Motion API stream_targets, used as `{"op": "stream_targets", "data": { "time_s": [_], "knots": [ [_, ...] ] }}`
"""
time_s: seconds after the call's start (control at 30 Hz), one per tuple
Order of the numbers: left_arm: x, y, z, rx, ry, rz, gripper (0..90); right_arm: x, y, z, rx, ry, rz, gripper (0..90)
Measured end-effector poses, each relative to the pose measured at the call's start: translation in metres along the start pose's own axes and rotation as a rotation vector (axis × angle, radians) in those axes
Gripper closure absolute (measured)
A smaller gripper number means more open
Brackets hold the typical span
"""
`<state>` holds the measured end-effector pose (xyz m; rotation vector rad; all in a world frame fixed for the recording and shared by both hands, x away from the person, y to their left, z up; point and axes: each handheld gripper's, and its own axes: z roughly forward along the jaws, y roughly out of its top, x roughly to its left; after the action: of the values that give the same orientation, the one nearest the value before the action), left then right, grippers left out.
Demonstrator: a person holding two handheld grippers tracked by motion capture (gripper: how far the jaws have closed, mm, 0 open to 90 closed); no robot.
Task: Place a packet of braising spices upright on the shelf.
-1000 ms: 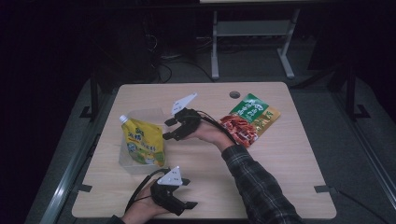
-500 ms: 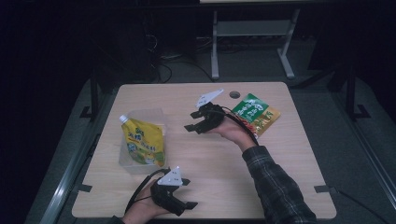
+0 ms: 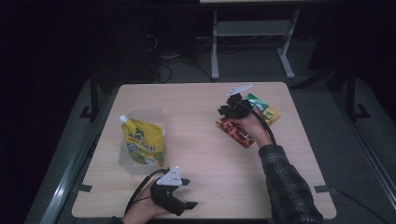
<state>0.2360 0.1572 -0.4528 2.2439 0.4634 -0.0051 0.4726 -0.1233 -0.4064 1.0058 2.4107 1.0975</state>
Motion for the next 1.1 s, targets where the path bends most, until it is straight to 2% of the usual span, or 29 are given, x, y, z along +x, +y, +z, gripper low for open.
{"op": "stream_targets", "data": {
  "time_s": [0.17,0.3,0.4,0.5,0.53,0.67,0.83,0.9,0.97,1.07,1.1],
  "knots": [
    [0.0,0.0,0.0,0.002,-0.001,-0.002,18.7,-0.027,-0.02,-0.003,0.047,-0.102,0.03,88.7],
    [0.0,0.0,0.0,0.002,-0.004,-0.01,18.7,-0.051,-0.036,-0.008,0.047,-0.192,0.076,89.8],
    [0.0,-0.001,0.001,0.003,-0.007,-0.009,18.8,-0.073,-0.046,-0.011,0.053,-0.269,0.139,89.9],
    [0.001,0.0,0.002,0.007,-0.011,-0.012,18.8,-0.093,-0.054,-0.014,0.039,-0.358,0.243,89.9],
    [0.002,0.0,0.002,0.009,-0.012,-0.012,18.8,-0.098,-0.056,-0.014,0.039,-0.366,0.272,89.9],
    [0.0,-0.001,0.004,0.009,-0.015,-0.014,18.8,-0.112,-0.06,-0.01,0.041,-0.435,0.314,89.9],
    [0.001,0.0,0.002,0.006,-0.019,-0.015,18.8,-0.124,-0.066,-0.001,0.049,-0.474,0.347,89.9],
    [0.001,0.0,0.002,0.003,-0.018,-0.016,18.8,-0.126,-0.069,0.003,0.065,-0.48,0.357,89.9],
    [0.001,-0.001,0.001,0.003,-0.02,-0.017,18.8,-0.127,-0.071,0.007,0.077,-0.491,0.342,89.9],
    [0.001,-0.001,0.0,0.0,-0.019,-0.019,18.8,-0.129,-0.074,0.012,0.087,-0.514,0.365,89.9],
    [0.002,-0.001,0.0,-0.001,-0.018,-0.017,18.8,-0.129,-0.074,0.013,0.088,-0.506,0.378,89.9]
  ]
}}
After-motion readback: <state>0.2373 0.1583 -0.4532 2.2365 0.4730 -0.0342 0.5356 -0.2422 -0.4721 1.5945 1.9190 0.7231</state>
